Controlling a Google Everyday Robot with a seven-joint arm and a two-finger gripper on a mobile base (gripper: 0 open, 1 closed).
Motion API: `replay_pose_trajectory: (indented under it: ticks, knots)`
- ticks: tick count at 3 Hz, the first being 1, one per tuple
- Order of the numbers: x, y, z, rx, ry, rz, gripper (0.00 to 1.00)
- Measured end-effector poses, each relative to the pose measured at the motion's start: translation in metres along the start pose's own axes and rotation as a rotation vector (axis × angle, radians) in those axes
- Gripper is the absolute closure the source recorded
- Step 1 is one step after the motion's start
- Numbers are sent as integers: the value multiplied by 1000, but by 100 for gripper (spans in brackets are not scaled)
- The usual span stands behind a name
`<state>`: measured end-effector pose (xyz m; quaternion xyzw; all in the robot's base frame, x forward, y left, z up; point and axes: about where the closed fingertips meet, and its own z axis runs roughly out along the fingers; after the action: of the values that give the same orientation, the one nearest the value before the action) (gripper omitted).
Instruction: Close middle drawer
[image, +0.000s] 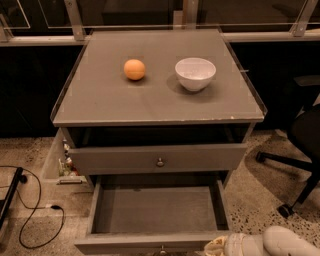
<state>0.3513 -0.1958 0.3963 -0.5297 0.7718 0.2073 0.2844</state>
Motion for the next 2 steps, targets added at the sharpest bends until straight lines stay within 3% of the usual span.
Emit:
replay_pose_trajectory:
  ticks: [2]
  knots:
    - [0,0,0,0,0,0,35]
